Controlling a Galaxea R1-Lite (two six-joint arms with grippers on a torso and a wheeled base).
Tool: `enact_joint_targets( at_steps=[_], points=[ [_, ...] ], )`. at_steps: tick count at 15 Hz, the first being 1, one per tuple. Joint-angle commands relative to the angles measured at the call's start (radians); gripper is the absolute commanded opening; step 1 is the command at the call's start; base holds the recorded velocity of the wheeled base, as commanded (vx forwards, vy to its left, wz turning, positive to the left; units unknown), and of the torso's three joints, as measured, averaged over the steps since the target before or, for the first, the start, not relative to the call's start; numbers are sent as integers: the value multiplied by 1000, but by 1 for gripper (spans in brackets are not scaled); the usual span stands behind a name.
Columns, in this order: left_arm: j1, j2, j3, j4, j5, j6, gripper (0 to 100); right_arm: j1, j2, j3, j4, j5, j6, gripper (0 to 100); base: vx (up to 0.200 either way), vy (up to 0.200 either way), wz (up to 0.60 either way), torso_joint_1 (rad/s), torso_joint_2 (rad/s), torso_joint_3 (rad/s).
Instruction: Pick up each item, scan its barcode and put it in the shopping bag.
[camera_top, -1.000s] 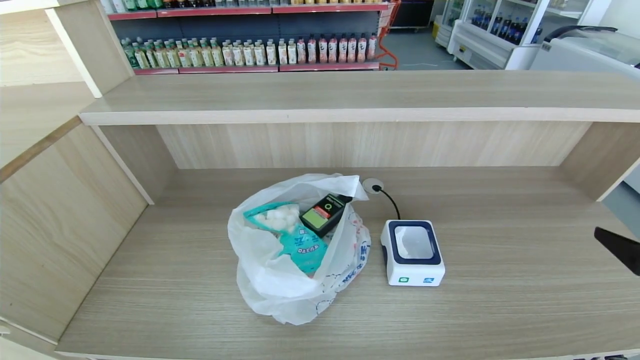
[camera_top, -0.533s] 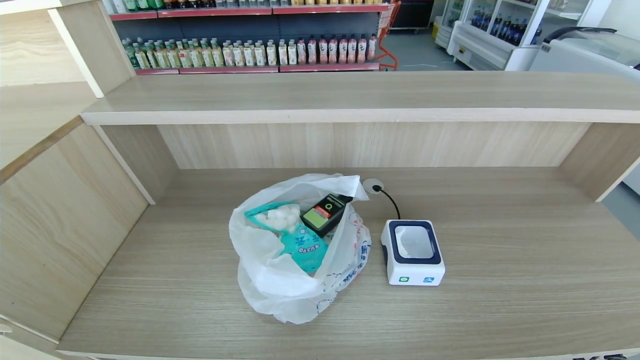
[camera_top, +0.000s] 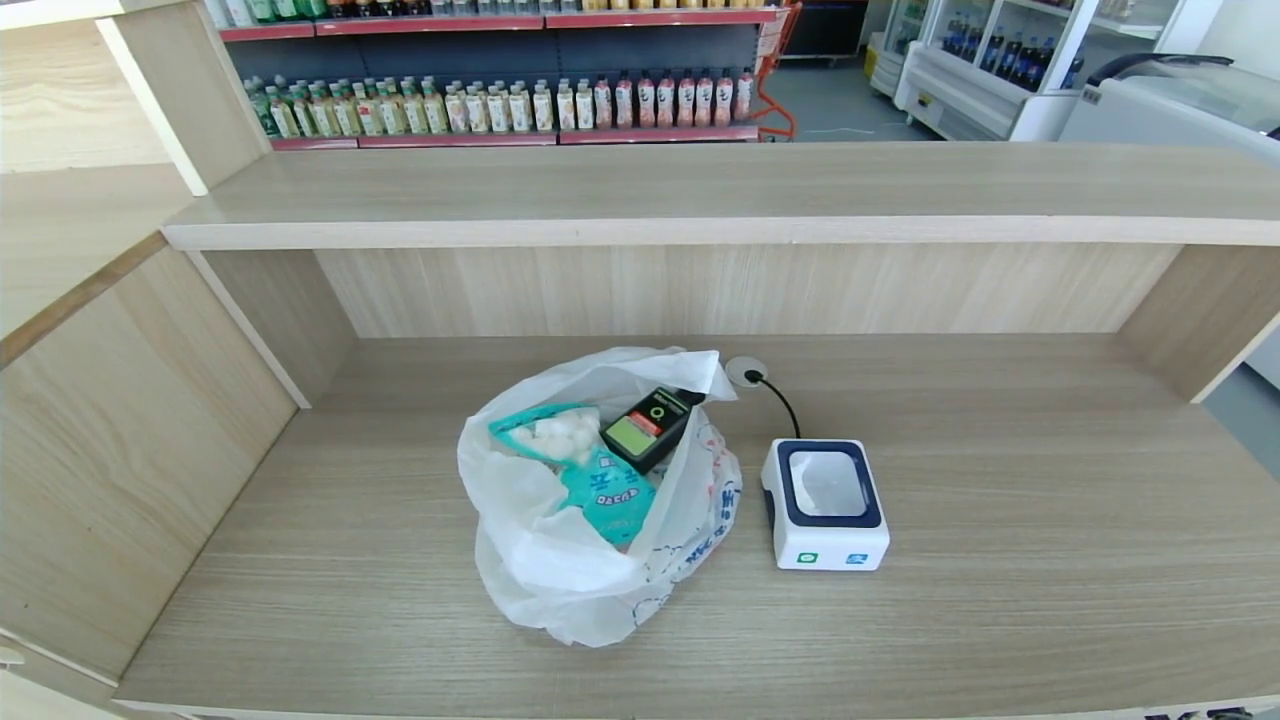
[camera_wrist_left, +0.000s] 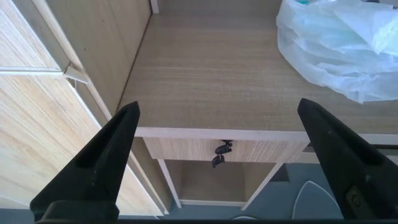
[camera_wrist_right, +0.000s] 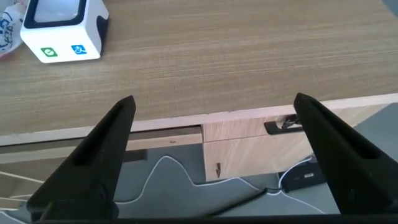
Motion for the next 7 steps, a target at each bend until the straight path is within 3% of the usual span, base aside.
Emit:
enact_joint_targets(
  at_steps=[1, 7],
  points=[
    [0, 2, 0, -1, 0, -1, 100, 4, 2, 0, 1, 0, -2, 100, 0, 0, 0, 0, 0, 0],
    [0, 2, 0, 1, 0, -1, 100, 7, 2, 0, 1, 1, -13, 100, 0, 0, 0, 0, 0, 0]
  ],
)
